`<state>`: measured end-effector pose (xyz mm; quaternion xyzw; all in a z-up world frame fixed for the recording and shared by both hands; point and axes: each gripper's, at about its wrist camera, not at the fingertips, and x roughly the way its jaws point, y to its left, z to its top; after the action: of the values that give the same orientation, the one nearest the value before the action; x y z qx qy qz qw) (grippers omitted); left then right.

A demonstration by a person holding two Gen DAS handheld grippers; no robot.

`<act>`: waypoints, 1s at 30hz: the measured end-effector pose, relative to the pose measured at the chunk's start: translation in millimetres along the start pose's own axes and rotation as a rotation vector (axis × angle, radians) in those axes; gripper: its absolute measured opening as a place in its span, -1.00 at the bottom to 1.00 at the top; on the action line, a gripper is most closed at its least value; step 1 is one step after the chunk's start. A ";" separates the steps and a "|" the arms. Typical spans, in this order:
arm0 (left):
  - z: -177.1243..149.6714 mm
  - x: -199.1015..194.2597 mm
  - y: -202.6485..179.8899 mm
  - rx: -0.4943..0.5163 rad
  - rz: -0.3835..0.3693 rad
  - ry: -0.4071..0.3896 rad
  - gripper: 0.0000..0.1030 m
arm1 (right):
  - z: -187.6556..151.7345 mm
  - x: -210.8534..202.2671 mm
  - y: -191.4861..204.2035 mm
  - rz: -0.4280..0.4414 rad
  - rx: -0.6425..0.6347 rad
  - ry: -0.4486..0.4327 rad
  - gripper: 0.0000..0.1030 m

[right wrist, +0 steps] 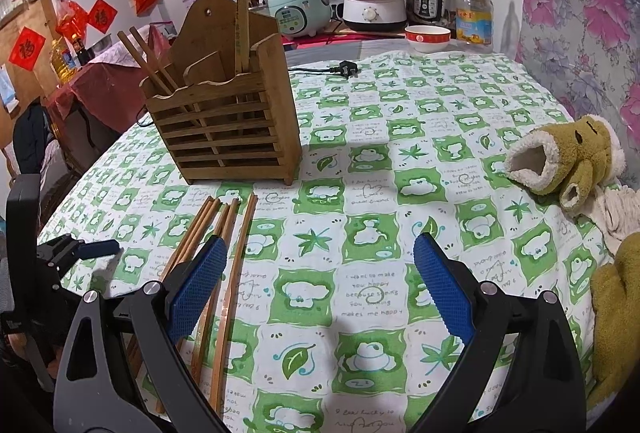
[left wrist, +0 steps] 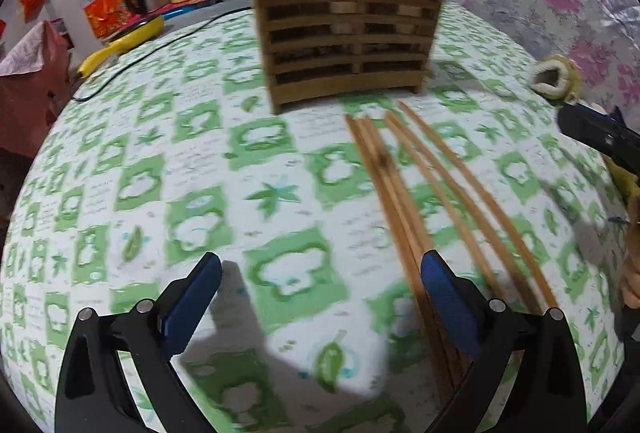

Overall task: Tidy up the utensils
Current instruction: 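Move both open tools back over the remaining chopsticks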

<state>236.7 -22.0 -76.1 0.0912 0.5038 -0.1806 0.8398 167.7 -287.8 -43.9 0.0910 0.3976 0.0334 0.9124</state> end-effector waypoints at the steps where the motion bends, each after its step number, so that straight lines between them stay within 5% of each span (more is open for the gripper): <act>1: 0.5 -0.1 5.7 -0.017 0.008 -0.001 0.91 | 0.1 0.0 -0.9 -0.001 0.003 0.000 0.78; 4: -2.1 4.9 30.2 -0.095 0.099 0.028 0.91 | 0.6 -1.2 -3.7 0.004 0.016 -0.002 0.78; 15: -14.0 -16.2 15.4 -0.032 -0.063 -0.027 0.90 | 0.1 -1.9 -2.1 0.011 0.014 -0.002 0.78; 20: -16.6 -6.8 2.4 0.036 0.030 0.009 0.91 | 0.0 -1.0 -3.6 0.004 0.018 -0.002 0.78; 24: -17.7 -7.8 29.9 -0.066 0.103 0.009 0.91 | -0.2 -1.0 -4.4 0.002 0.021 -0.004 0.78; 30: -31.0 -19.9 29.2 -0.035 0.052 -0.006 0.89 | -3.5 -2.5 5.4 0.013 -0.026 -0.005 0.78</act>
<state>214.5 19.4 -74.2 0.0890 0.5017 -0.1504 0.8472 163.5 -282.4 -43.3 0.0819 0.3944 0.0444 0.9142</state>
